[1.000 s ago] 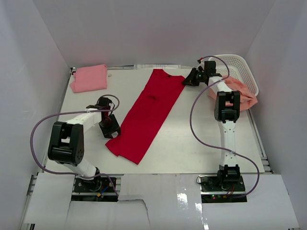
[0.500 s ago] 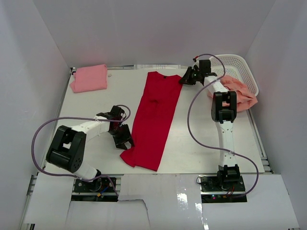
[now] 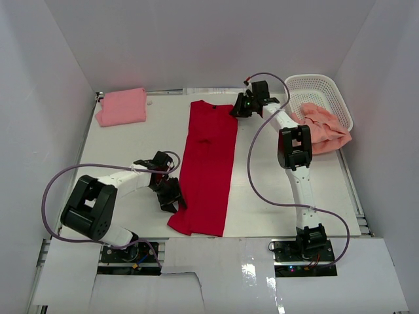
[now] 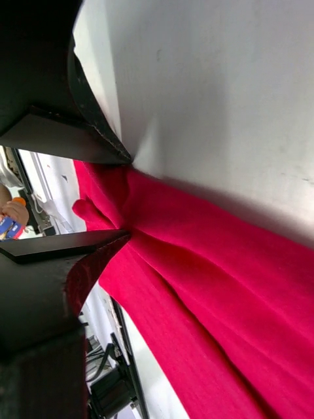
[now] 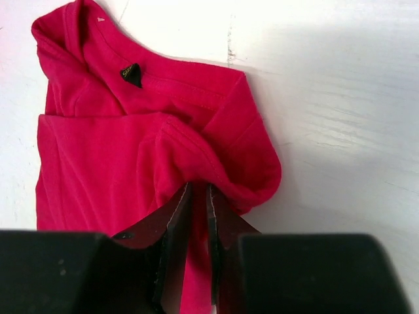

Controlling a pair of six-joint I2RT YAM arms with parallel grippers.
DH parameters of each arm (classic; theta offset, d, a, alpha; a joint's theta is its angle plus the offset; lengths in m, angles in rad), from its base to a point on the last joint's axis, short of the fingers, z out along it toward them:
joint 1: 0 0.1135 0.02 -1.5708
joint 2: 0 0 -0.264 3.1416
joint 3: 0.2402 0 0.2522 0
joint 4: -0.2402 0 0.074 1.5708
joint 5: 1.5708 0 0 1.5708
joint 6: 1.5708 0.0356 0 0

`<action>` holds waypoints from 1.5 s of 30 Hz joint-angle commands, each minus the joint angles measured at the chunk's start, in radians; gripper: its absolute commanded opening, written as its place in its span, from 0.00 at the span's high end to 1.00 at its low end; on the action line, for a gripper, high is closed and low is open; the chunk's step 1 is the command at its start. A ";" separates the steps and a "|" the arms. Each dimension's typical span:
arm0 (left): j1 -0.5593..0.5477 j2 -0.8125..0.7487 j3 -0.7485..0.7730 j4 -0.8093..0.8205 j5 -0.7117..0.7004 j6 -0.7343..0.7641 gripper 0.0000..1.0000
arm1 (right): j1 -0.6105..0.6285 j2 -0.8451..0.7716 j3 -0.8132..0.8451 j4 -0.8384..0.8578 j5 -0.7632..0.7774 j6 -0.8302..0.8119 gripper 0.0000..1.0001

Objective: Fold and stack the t-shirts
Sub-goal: Rotate the tshirt 90 degrees

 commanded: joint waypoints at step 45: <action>0.096 0.854 1.579 -0.081 -0.139 0.439 0.41 | 0.389 -1.044 -1.164 0.000 0.236 -0.045 0.54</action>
